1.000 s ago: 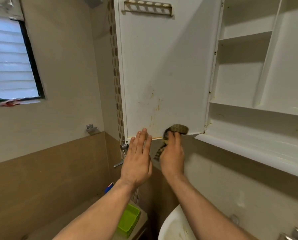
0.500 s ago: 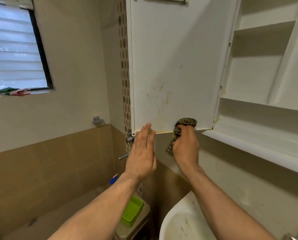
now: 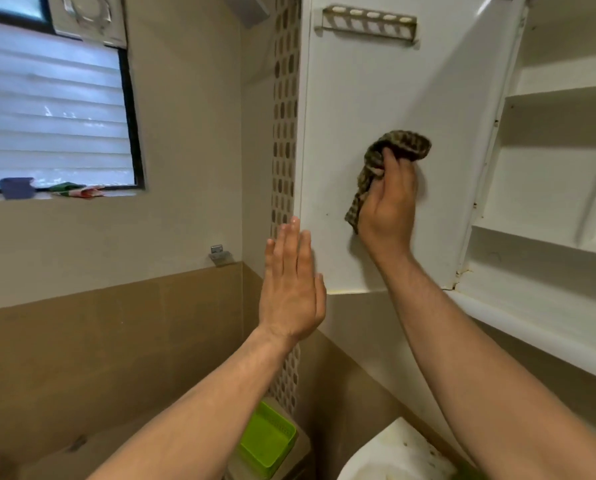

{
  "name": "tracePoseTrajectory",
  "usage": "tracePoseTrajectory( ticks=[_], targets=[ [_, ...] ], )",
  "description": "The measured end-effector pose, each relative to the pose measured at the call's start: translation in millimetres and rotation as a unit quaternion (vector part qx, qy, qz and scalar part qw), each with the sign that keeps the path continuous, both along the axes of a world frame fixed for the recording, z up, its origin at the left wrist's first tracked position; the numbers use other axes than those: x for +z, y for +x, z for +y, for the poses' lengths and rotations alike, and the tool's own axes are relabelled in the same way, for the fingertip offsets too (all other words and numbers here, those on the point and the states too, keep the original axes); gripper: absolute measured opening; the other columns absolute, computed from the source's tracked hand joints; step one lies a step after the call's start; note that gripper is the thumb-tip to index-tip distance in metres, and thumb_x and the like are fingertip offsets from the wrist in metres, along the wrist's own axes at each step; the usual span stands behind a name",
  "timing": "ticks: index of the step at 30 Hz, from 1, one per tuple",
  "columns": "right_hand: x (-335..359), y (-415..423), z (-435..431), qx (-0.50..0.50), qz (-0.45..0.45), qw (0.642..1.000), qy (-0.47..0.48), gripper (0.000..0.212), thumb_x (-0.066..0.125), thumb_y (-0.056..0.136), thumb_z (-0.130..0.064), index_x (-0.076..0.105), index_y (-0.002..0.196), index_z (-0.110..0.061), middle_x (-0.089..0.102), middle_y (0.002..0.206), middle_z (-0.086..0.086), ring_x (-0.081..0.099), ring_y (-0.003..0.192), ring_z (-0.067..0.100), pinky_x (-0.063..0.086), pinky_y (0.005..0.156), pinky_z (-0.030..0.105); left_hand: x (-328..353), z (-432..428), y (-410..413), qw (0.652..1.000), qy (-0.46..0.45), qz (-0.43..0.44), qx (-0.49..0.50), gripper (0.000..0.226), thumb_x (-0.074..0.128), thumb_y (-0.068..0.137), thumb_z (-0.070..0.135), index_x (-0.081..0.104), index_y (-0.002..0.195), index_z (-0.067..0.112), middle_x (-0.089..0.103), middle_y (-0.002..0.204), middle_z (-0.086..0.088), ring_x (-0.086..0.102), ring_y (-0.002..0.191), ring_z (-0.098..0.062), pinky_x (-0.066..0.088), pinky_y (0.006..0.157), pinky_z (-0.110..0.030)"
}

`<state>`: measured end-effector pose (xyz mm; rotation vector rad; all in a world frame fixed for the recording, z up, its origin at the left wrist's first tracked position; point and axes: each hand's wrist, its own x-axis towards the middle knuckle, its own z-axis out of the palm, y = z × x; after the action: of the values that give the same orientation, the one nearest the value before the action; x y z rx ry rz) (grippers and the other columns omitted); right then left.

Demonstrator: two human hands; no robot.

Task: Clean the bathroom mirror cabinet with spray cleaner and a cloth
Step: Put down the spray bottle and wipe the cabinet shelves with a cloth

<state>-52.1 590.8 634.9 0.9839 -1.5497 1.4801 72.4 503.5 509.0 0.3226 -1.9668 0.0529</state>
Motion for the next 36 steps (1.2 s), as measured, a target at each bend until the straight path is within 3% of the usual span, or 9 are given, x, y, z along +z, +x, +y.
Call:
tracePoseTrajectory(
  ticks=[3, 5, 8, 11, 16, 20, 27, 33, 36],
  targets=[
    [-22, 2, -22, -0.073, 0.086, 0.982, 0.148, 0.051, 0.042, 0.105, -0.027, 0.036, 0.152, -0.007, 0.037, 0.154, 0.02, 0.033, 0.144, 0.038, 0.023, 0.123, 0.05, 4, -8, -5, 0.999, 0.035, -0.002, -0.008, 0.083, 0.053, 0.099, 0.019, 0.002, 0.162, -0.001, -0.014, 0.171, -0.017, -0.009, 0.159, -0.032, 0.005, 0.129, -0.05],
    [-61, 5, -27, -0.055, 0.222, 0.939, 0.258, 0.054, 0.045, 0.102, -0.032, 0.035, 0.153, -0.015, 0.036, 0.155, 0.012, 0.034, 0.144, 0.033, 0.022, 0.124, 0.048, -2, -14, -8, 0.999, 0.042, -0.013, -0.015, 0.08, 0.052, 0.101, 0.017, 0.003, 0.162, 0.0, -0.012, 0.171, -0.016, -0.008, 0.159, -0.029, 0.013, 0.128, -0.051],
    [-105, -12, -20, -0.03, 0.344, 0.871, 0.349, 0.063, 0.043, 0.103, -0.034, 0.024, 0.161, -0.021, 0.025, 0.167, 0.005, 0.017, 0.156, 0.024, 0.011, 0.128, 0.047, -22, -24, -5, 0.997, 0.06, -0.04, -0.022, 0.085, 0.054, 0.097, 0.016, 0.002, 0.163, 0.003, -0.009, 0.172, -0.013, -0.006, 0.16, -0.025, 0.017, 0.128, -0.05],
    [-100, -30, -10, -0.094, 0.388, 0.845, 0.356, 0.06, 0.04, 0.103, -0.037, 0.028, 0.16, -0.024, 0.028, 0.166, 0.006, 0.02, 0.156, 0.025, 0.003, 0.127, 0.052, -42, -31, 1, 0.997, 0.03, -0.067, -0.016, 0.089, 0.056, 0.096, 0.019, 0.0, 0.164, 0.006, -0.007, 0.172, -0.012, -0.003, 0.16, -0.027, 0.017, 0.127, -0.052],
    [-29, -29, -17, -0.2, 0.159, 0.94, 0.225, 0.055, 0.035, 0.101, -0.043, 0.039, 0.149, -0.015, 0.051, 0.145, 0.017, 0.04, 0.141, 0.037, 0.004, 0.126, 0.057, -27, -32, -5, 0.999, 0.041, -0.025, -0.022, 0.075, 0.029, 0.107, 0.045, 0.0, 0.164, 0.005, -0.006, 0.173, -0.012, 0.0, 0.16, -0.028, 0.005, 0.128, -0.049],
    [34, -3, -44, -0.155, 0.178, 0.962, 0.139, 0.059, 0.038, 0.103, -0.043, 0.04, 0.15, -0.009, 0.045, 0.15, 0.021, 0.036, 0.143, 0.041, 0.012, 0.126, 0.053, 0, -22, -23, 0.99, 0.122, 0.048, -0.059, 0.081, 0.01, 0.104, 0.062, -0.003, 0.164, 0.009, -0.008, 0.173, -0.006, -0.003, 0.16, -0.024, 0.004, 0.129, -0.05],
    [-13, -5, -53, -0.064, 0.367, 0.902, 0.219, 0.054, 0.047, 0.103, -0.035, 0.043, 0.153, -0.015, 0.036, 0.16, 0.015, 0.026, 0.152, 0.034, 0.018, 0.126, 0.048, -6, -24, -31, 0.981, 0.151, 0.086, -0.086, 0.083, 0.01, 0.103, 0.064, 0.005, 0.164, 0.008, -0.001, 0.174, -0.002, 0.001, 0.16, -0.021, 0.013, 0.127, -0.054],
    [-96, -47, -7, -0.04, 0.531, 0.763, 0.367, 0.04, 0.051, 0.103, -0.034, 0.064, 0.134, -0.014, 0.051, 0.152, 0.013, 0.036, 0.149, 0.03, 0.013, 0.127, 0.05, -1, -26, -27, 0.981, 0.14, 0.1, -0.093, 0.079, 0.02, 0.105, 0.06, 0.006, 0.165, 0.011, 0.002, 0.174, -0.001, 0.006, 0.16, -0.02, 0.026, 0.122, -0.06],
    [-54, -44, -11, -0.077, 0.507, 0.785, 0.346, 0.042, 0.048, 0.101, -0.034, 0.058, 0.139, -0.02, 0.052, 0.149, 0.013, 0.041, 0.145, 0.028, 0.014, 0.125, 0.057, 5, -28, -28, 0.982, 0.139, 0.088, -0.096, 0.079, 0.017, 0.105, 0.061, 0.005, 0.165, 0.011, 0.0, 0.174, 0.0, 0.005, 0.16, -0.02, 0.024, 0.123, -0.06]
  ],
)
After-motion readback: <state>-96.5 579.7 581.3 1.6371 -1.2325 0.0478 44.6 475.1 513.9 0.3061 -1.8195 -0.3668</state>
